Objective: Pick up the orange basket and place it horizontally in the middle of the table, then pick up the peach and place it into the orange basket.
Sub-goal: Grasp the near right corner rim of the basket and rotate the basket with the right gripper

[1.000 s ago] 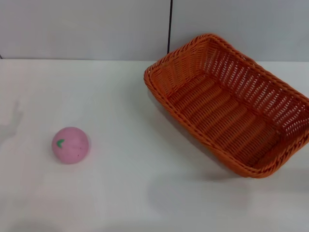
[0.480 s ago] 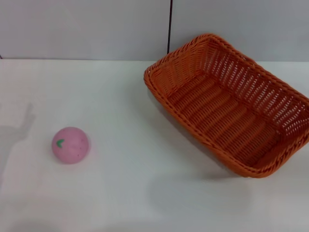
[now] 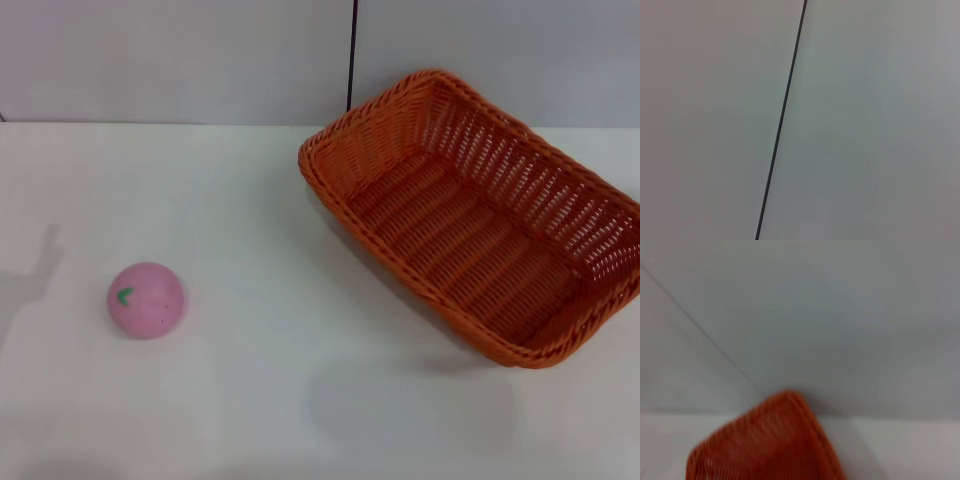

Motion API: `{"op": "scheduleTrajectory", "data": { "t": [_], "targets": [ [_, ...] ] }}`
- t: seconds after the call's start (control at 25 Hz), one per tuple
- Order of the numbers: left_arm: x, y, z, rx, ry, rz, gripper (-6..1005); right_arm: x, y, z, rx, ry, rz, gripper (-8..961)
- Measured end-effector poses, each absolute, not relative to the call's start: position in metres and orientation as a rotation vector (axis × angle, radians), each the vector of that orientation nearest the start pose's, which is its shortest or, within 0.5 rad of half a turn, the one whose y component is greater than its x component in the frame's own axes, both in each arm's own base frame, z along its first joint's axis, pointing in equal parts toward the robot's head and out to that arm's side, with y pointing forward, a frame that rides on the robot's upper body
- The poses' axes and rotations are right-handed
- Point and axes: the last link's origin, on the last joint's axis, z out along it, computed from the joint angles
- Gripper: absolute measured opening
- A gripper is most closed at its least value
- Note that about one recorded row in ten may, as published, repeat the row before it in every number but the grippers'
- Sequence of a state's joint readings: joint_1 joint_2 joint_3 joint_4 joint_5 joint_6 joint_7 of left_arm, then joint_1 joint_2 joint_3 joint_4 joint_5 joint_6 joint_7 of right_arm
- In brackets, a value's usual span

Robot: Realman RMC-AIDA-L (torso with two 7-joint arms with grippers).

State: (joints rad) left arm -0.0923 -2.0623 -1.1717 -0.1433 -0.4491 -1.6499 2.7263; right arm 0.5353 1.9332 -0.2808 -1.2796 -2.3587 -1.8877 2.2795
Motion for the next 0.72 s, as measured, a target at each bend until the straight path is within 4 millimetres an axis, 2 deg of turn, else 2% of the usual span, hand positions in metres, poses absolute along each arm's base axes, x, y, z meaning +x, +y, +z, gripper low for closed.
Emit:
{"op": "scheduleTrajectory", "data": {
  "t": [0.08, 0.2, 0.32, 0.36, 0.52, 0.56, 0.72],
  "targets": [
    [-0.365, 0.202, 0.033, -1.402, -0.515, -0.982, 839, 0.273, 0.330, 0.188, -2.230, 1.416, 0.347, 786],
    [-0.365, 0.202, 0.034, -1.399, -0.516, -0.980, 839, 0.265, 0.347, 0.170, -2.264, 1.478, 0.245, 786],
    [-0.365, 0.202, 0.033, -1.400, -0.519, -0.977, 839, 0.262, 0.368, 0.137, -2.277, 1.514, 0.127, 787],
    [-0.365, 0.202, 0.033, -1.400, -0.519, -0.977, 839, 0.262, 0.368, 0.137, -2.277, 1.514, 0.127, 787],
    [-0.369, 0.203, 0.031, -1.410, -0.535, -0.954, 839, 0.262, 0.385, 0.104, -2.265, 1.512, 0.105, 787],
    [-0.369, 0.203, 0.031, -1.410, -0.535, -0.954, 839, 0.262, 0.385, 0.104, -2.265, 1.512, 0.105, 787],
    [-0.370, 0.201, 0.033, -1.403, -0.536, -0.947, 839, 0.262, 0.394, 0.080, -2.268, 1.464, 0.118, 786]
  ]
}}
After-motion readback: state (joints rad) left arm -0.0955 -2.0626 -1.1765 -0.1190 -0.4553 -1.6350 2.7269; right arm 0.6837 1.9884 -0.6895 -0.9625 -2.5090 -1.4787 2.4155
